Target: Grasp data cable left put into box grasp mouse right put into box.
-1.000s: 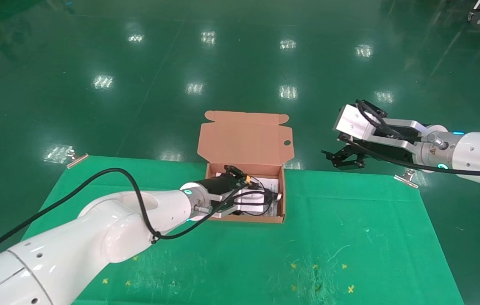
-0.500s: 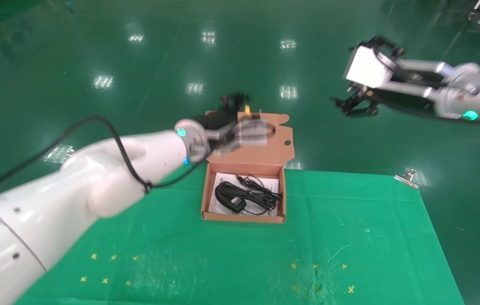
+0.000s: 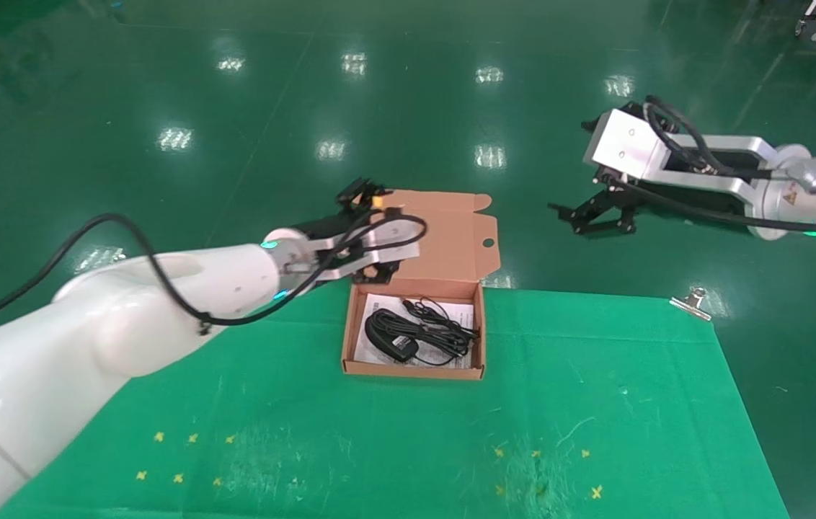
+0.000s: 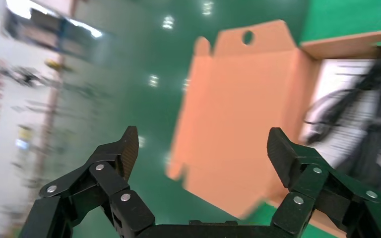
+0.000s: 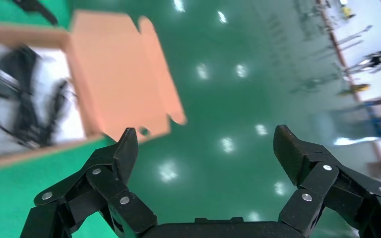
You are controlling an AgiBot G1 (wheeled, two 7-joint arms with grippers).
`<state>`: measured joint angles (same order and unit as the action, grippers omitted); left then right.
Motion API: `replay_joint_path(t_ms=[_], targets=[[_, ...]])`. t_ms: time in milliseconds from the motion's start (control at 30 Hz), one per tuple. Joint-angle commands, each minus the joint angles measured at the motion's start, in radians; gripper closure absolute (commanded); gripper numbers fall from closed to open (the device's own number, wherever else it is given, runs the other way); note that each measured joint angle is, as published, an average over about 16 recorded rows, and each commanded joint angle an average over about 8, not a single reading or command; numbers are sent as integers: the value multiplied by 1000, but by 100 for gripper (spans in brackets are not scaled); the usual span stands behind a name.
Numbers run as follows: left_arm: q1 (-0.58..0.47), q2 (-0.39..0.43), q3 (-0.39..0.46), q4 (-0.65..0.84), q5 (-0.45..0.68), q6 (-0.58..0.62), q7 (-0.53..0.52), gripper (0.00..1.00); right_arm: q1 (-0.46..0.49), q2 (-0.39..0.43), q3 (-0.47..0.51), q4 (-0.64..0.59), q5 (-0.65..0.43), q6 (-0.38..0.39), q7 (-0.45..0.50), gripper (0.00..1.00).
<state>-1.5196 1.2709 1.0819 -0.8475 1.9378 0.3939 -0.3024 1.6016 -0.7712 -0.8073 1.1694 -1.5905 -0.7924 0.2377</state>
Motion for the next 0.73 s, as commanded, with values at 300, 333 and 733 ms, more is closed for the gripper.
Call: replay_joint_path(t_ms=[300, 333, 733], targets=[[85, -126, -154, -84, -231, 211, 22, 0, -105, 32, 105, 23, 171, -140, -10, 0], [94, -139, -169, -92, -255, 232, 24, 0, -116, 35, 116, 25, 189, -154, -11, 0], [184, -272, -331, -180, -498, 454, 47, 0, -226, 69, 226, 49, 369, -301, -21, 0]])
